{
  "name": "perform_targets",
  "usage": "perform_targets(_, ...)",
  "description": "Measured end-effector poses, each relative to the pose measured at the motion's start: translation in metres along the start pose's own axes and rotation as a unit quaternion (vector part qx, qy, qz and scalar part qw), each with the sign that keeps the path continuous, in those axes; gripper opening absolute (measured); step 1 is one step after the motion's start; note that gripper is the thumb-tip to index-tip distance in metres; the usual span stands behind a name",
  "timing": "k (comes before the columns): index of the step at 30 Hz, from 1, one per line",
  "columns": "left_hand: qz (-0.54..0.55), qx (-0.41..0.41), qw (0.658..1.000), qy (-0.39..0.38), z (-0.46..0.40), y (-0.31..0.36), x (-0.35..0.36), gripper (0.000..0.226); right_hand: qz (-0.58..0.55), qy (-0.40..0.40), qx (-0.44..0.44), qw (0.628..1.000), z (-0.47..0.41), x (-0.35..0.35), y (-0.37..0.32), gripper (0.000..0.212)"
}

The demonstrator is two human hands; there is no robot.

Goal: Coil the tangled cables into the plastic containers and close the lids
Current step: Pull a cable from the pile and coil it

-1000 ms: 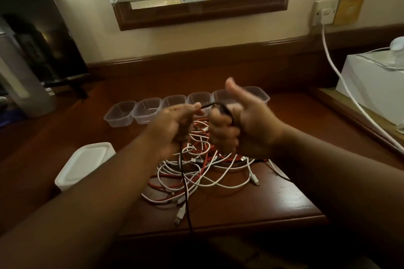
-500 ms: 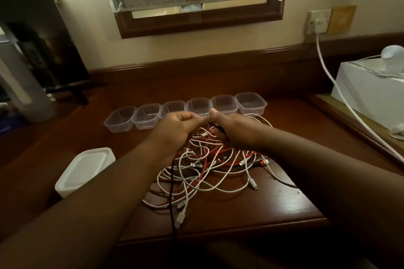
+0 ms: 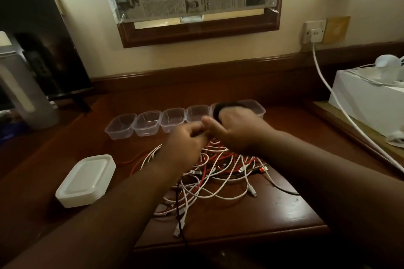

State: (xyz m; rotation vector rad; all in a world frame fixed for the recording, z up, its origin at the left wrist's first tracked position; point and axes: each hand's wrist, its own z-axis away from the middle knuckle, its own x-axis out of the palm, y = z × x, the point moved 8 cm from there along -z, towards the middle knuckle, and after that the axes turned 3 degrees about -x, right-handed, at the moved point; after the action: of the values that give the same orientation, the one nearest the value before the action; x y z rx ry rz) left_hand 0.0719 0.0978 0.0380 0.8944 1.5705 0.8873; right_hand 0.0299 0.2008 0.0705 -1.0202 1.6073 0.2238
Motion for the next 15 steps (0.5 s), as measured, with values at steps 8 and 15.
perform_targets(8,0.225,-0.056,0.973,-0.016,-0.010,-0.014,-0.010,0.019,-0.711,-0.164,0.118,0.674,0.020,0.035,-0.015,0.058)
perform_targets(15,0.079,-0.027,0.996,-0.022,-0.002,-0.008,0.016,0.026,-0.742,0.166,0.049,0.648,0.004,-0.012,-0.003,0.047)
